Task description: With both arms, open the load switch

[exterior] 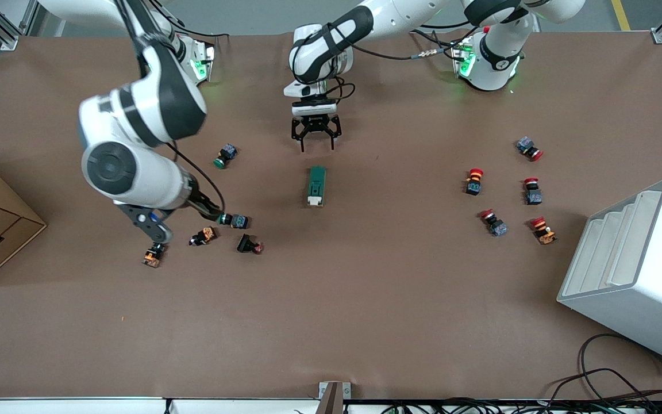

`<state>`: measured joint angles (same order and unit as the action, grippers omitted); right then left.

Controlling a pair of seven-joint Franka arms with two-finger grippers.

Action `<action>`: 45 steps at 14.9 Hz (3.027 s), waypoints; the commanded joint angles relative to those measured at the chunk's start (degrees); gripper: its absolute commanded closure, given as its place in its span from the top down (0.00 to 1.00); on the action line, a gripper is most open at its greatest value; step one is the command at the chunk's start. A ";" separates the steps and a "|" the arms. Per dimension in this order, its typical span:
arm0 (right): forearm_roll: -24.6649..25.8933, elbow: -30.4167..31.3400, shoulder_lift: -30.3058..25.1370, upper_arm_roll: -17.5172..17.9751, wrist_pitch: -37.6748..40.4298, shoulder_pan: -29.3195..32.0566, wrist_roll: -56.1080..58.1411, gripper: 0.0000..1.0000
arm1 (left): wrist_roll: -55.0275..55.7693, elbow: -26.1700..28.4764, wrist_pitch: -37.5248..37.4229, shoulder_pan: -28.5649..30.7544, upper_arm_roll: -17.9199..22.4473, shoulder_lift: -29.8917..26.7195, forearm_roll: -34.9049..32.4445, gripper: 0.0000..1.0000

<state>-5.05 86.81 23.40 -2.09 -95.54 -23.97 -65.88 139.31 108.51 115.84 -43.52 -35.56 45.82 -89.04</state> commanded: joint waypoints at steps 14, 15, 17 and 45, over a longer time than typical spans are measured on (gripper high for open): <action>-5.84 -4.90 19.31 -0.37 -16.77 -16.36 -41.95 1.00 | 9.04 -1.72 -5.36 -7.09 9.88 4.54 -18.01 0.99; -6.45 -4.90 19.84 -0.37 -17.04 -16.63 -42.31 1.00 | 9.14 -2.07 -5.36 -7.72 10.50 4.98 -18.01 0.99; -7.86 -4.90 20.54 -0.37 -17.05 -16.72 -42.31 1.00 | 9.22 -2.25 -5.36 -7.72 10.51 5.07 -17.75 0.99; -10.06 -8.06 20.54 1.39 -1.85 -20.23 -44.25 1.00 | 10.81 -2.25 -5.36 -8.60 10.42 5.24 -17.31 1.00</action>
<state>-14.34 79.55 44.03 -1.21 -99.02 -43.92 -109.28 148.64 108.34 109.42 -51.17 -25.32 48.87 -105.71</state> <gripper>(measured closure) 0.000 0.000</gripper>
